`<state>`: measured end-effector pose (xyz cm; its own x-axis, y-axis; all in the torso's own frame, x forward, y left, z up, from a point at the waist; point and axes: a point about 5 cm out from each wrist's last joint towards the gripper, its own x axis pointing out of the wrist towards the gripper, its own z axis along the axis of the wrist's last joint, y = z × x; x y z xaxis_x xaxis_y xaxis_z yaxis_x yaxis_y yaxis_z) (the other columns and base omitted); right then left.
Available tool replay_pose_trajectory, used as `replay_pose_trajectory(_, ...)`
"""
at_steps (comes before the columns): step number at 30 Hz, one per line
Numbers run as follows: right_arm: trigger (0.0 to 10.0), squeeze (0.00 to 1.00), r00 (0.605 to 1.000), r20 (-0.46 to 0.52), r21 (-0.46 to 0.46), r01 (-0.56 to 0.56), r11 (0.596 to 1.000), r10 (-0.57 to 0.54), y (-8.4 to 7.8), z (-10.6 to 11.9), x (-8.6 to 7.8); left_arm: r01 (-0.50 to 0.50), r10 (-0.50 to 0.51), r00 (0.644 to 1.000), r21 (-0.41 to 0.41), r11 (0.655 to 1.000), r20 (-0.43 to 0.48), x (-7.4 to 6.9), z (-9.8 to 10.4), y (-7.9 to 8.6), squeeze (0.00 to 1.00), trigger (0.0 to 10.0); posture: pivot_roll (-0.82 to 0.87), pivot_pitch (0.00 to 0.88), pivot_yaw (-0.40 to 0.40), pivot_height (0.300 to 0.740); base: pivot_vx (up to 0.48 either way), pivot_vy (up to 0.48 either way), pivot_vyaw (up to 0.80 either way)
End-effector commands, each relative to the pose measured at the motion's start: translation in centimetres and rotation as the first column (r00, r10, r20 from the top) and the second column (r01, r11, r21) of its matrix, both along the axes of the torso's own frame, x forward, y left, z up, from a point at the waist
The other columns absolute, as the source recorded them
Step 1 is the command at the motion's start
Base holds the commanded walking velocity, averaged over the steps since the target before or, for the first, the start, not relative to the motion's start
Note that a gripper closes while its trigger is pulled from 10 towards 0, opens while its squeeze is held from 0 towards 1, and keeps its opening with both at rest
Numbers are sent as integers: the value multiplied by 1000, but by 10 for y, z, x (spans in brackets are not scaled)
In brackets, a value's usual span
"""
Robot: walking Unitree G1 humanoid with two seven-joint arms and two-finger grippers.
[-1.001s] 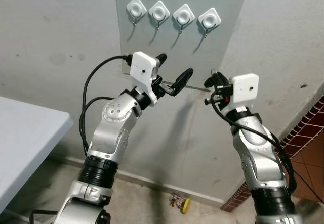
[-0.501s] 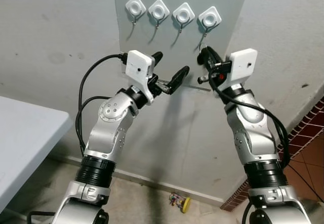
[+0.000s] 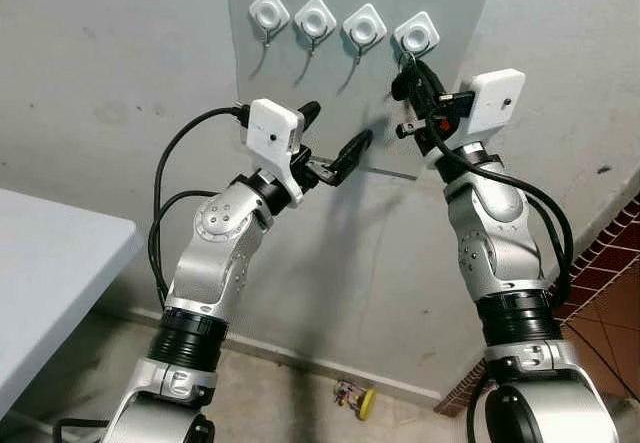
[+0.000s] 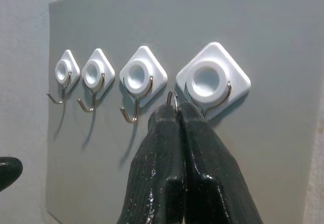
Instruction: Hang keys on a hook
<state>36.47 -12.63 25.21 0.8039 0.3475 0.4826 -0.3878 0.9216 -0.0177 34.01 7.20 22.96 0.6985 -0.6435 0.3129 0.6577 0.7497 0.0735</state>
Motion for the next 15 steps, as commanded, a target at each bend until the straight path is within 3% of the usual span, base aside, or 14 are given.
replay_pose_trajectory(1,10000,0,1000,1,47,1,999,-1,-3,5,3,4,-3,1000,-7,1000,22,-2,5,0,0,10000,-73,0,-62,740,0,0,0)
replay_pose_trajectory(8,10000,0,997,-81,188,7,982,8,-12,-6,9,3,-2,1000,-7,1000,21,-2,5,0,0,10000,-69,0,-61,740,0,0,0)
replay_pose_trajectory(15,10000,0,989,-144,263,-2,965,42,-12,-14,12,1,-1,1000,-5,1000,22,-1,6,0,0,10000,-69,0,-60,740,0,0,0)
